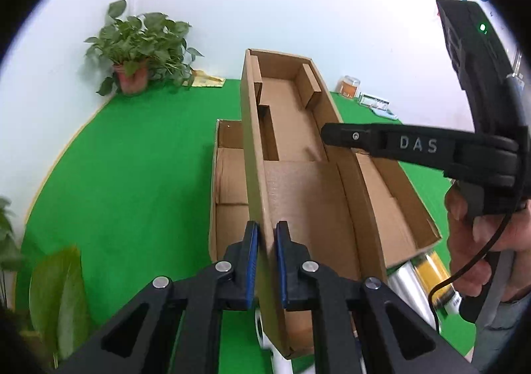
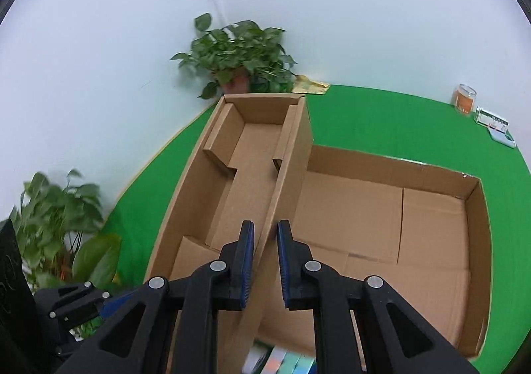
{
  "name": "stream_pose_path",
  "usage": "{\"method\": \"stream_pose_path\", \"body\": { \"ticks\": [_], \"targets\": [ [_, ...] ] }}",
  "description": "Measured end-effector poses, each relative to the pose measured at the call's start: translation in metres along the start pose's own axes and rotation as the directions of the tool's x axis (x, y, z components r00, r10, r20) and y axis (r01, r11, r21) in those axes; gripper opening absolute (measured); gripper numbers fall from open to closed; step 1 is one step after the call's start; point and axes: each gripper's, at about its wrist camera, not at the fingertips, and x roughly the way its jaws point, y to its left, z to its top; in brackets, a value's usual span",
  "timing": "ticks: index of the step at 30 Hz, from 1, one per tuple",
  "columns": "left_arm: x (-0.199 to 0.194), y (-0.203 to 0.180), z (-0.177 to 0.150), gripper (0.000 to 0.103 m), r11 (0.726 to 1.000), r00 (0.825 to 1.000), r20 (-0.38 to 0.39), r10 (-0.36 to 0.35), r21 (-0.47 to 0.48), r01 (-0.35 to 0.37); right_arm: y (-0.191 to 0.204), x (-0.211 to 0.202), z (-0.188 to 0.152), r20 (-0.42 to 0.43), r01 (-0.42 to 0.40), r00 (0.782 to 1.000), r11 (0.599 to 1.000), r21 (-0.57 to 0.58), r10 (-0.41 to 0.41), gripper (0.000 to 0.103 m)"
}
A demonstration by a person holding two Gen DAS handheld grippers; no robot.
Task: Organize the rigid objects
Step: 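Carry the insert tray with the left tool and lower it into the box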
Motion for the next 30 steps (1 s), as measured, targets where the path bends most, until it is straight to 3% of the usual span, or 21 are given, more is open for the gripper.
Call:
{"method": "stream_pose_path", "body": {
  "ticks": [8, 15, 20, 23, 26, 28, 30],
  "targets": [
    [0.06, 0.002, 0.017, 0.009, 0.999, 0.992, -0.117, 0.042, 0.004, -0.042, -0.046, 0.092, 0.027, -0.1, -0.009, 0.995, 0.997, 0.08, 0.017, 0.012],
    [0.105, 0.012, 0.007, 0.008, 0.992, 0.97, -0.207, 0.124, 0.001, -0.127, -0.071, 0.18, 0.012, -0.2, -0.069, 0.975, 0.986, 0.155, 0.099, 0.011],
    [0.125, 0.015, 0.0, 0.008, 0.982, 0.951, -0.248, 0.185, 0.014, -0.187, -0.077, 0.218, -0.006, -0.249, -0.077, 0.961, 0.979, 0.188, 0.124, 0.011],
    [0.127, 0.014, -0.006, 0.008, 0.973, 0.939, -0.259, 0.226, 0.023, -0.228, -0.071, 0.236, -0.017, -0.281, -0.066, 0.952, 0.977, 0.203, 0.122, 0.012],
    [0.117, 0.017, -0.01, 0.008, 0.972, 0.943, -0.25, 0.222, -0.015, -0.233, -0.067, 0.241, -0.027, -0.264, -0.07, 0.955, 0.97, 0.232, 0.132, 0.014],
    [0.105, 0.015, -0.014, 0.008, 0.972, 0.946, -0.235, 0.223, -0.022, -0.235, -0.066, 0.239, -0.032, -0.258, -0.073, 0.956, 0.964, 0.255, 0.14, 0.02],
    [0.087, 0.012, -0.017, 0.009, 0.969, 0.953, -0.185, 0.238, -0.024, -0.247, -0.062, 0.238, -0.034, -0.254, -0.088, 0.955, 0.963, 0.253, 0.154, 0.033]
  ]
}}
